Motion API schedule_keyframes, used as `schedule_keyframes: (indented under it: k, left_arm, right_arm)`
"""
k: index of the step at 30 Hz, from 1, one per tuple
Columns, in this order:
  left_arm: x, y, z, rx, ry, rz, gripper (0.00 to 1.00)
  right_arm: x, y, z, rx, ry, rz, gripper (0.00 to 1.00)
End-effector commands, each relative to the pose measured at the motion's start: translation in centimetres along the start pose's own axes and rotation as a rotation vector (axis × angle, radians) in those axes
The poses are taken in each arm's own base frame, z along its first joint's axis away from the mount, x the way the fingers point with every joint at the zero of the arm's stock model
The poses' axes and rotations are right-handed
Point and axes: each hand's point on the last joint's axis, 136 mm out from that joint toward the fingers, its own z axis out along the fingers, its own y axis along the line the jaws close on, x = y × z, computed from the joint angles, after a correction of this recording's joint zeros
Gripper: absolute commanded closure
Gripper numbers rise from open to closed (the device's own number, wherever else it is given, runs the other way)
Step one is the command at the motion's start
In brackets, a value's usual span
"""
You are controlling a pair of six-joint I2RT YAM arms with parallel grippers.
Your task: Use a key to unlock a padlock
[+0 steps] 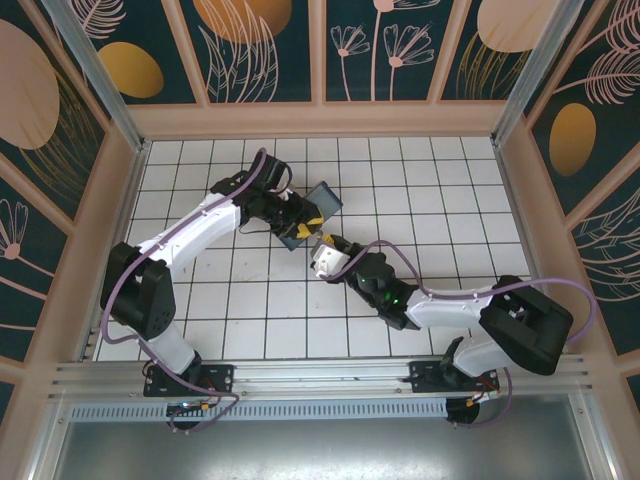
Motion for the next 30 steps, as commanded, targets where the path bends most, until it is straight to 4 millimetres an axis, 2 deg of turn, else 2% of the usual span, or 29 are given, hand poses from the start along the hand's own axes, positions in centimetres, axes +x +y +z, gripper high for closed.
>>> schedule_keyframes:
  k: [1,10,19,30]
  left_arm:
    - [0.2,-1.9,-1.1,0.058,-0.001,0.033,0.87]
    - [0.2,-2.0,-1.4,0.06,-0.008,0.034,0.87]
    - [0.3,-1.9,-1.5,0.061,-0.01,0.033,0.87]
    - [0.4,-1.7,-1.4,0.057,-0.007,0.031,0.87]
  right_arm:
    - [-2.3,-1.7,0.3,0.066,-0.062,0.017,0.81]
    - [-2.7,-2.7,-0.4,0.088,-0.08,0.035,0.81]
    - [-2.6,-3.0,0.0,0.091,-0.073,0.033,0.79]
    - [-3.4,-3.1,1.1,0.079,-0.09,0.011,0.76]
